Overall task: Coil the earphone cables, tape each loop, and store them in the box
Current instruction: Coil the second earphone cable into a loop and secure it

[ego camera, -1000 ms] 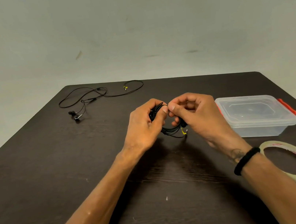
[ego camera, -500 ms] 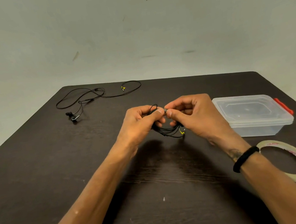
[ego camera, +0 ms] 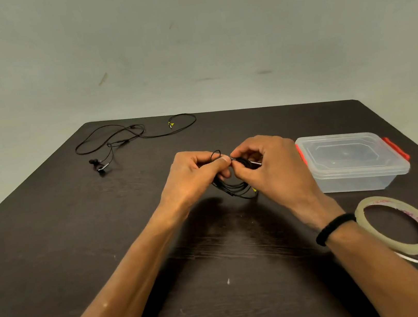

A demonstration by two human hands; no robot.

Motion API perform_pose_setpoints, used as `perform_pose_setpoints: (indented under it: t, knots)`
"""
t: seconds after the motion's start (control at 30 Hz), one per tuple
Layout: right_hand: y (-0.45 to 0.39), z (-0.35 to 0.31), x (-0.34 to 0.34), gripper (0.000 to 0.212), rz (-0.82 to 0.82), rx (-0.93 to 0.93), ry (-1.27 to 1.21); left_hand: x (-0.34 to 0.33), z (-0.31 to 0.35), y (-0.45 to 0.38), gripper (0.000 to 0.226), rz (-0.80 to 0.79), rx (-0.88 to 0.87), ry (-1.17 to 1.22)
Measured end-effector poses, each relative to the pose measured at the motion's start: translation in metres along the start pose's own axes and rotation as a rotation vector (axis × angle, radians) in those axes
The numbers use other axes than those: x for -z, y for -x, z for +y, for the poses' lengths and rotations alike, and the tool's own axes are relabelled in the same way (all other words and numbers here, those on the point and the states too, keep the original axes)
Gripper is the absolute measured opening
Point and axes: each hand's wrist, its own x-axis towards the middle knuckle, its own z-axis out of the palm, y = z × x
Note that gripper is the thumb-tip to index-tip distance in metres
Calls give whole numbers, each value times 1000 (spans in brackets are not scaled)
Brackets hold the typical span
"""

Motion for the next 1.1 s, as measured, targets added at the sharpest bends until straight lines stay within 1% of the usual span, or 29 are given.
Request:
perform_pose_setpoints:
  t: [0.07, 0.2, 0.33, 0.47, 0.53, 0.6, 0.63, 0.67, 0.7, 0.73, 0.8, 0.87, 0.93, 1.03, 1.1]
  knots:
    - [1, 0, -1, 9, -1, 60, 82, 0, -1, 1, 19, 0, -19, -64]
    - [2, 0, -2, 8, -10, 150, 222, -1, 4, 5, 23, 27, -90, -266]
    - [4, -2, -3, 9, 23, 224, 389, -1, 7, 8, 21, 14, -102, -276]
    - [4, -1, -4, 10, 86, 242, 449, -2, 8, 9, 18, -1, -120, -265]
    - [4, 1, -4, 12, 99, 238, 445, -4, 7, 9, 15, -23, -111, -254]
    - [3, 3, -3, 19, 94, 238, 417, -3, 4, 6, 11, -45, -99, -201]
    - [3, 3, -3, 25, 87, 234, 399, -3, 3, 5, 16, -49, -93, -169]
    - [3, 4, -2, 27, 79, 226, 379, -2, 3, 4, 27, -51, -91, -147]
    - [2, 6, -1, 25, 76, 214, 360, 0, 3, 3, 37, -57, -94, -139]
    - [2, 7, -1, 20, 78, 201, 348, 1, 4, 3, 42, -72, -105, -130]
    - [1, 8, -1, 16, 89, 172, 343, 1, 8, 5, 35, -107, -146, -83]
    - [0, 7, 0, 13, 82, 152, 334, 0, 10, 6, 26, -103, -175, -31]
    - [0, 5, 0, 10, 73, 119, 303, 0, 10, 6, 24, -92, -173, -8]
    - [0, 5, -1, 6, 76, 30, 210, 1, 10, 7, 22, -76, -111, 57]
    - [-1, 5, -1, 9, 80, -28, 137, 1, 12, 7, 22, -74, -46, 127]
